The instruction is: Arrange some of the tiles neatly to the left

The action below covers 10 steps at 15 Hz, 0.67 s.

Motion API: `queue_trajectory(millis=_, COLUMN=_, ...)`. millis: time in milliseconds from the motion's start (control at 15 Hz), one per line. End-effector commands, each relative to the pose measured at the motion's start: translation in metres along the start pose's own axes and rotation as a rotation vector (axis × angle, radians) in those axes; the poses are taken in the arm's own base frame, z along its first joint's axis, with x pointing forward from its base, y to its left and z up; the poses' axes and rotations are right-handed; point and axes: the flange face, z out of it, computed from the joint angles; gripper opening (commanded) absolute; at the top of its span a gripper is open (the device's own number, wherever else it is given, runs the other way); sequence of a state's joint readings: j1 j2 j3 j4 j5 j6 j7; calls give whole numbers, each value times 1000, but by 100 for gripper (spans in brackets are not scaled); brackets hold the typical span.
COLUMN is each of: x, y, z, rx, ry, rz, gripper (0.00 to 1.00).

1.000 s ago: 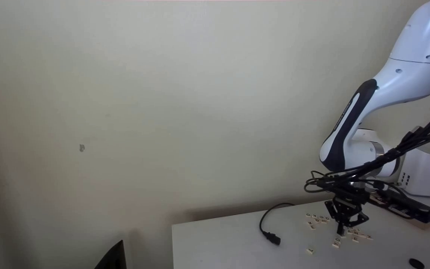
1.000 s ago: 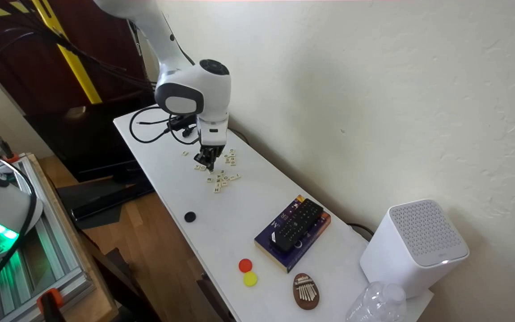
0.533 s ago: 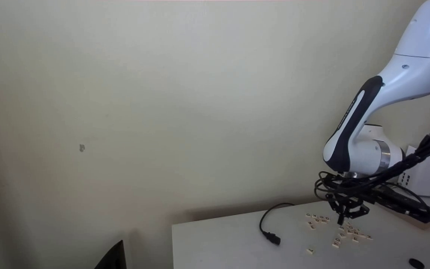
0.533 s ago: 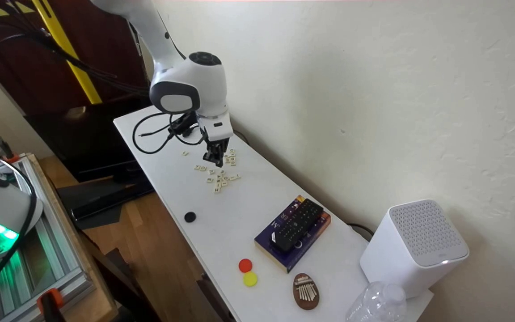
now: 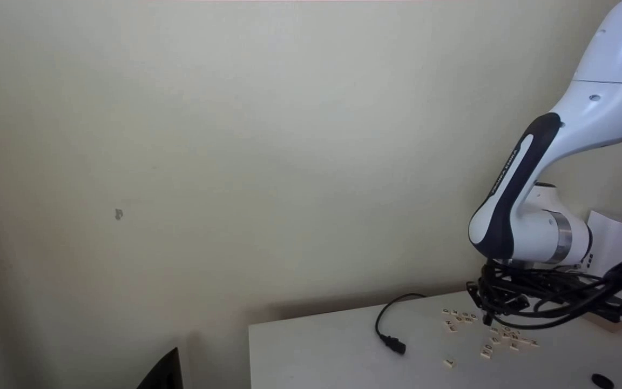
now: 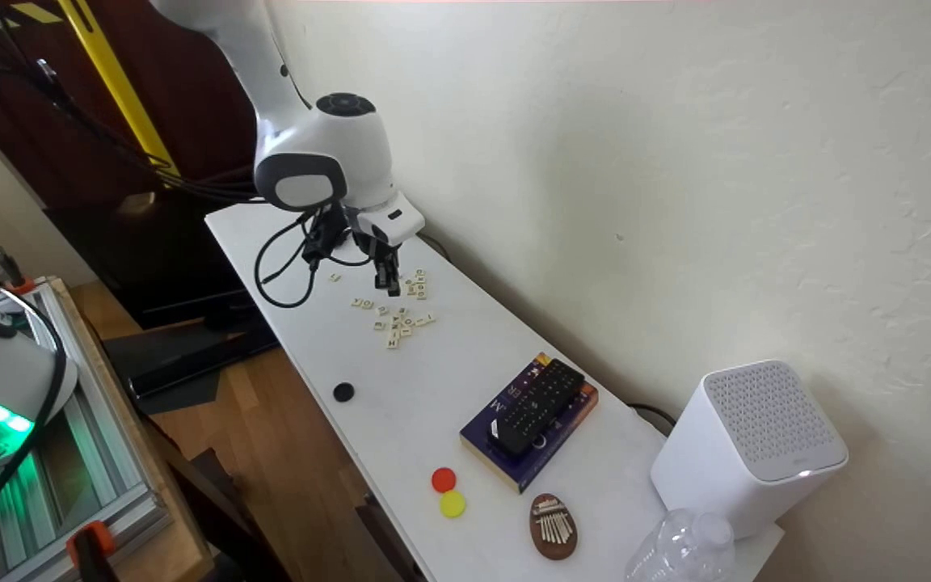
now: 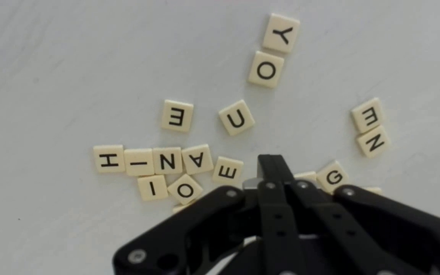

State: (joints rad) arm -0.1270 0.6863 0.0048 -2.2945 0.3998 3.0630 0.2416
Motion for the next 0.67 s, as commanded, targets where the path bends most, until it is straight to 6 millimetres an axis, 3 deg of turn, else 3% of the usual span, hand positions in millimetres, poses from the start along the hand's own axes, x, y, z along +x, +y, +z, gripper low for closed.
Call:
queue_trajectory(millis=0, x=-11, y=3, z=-9, rx=20, ry=-2, rz=-201, gripper=0)
queue_trajectory(millis=600, x=-21, y=15, z=-9, rx=7, ry=-41, rz=-477, gripper=0)
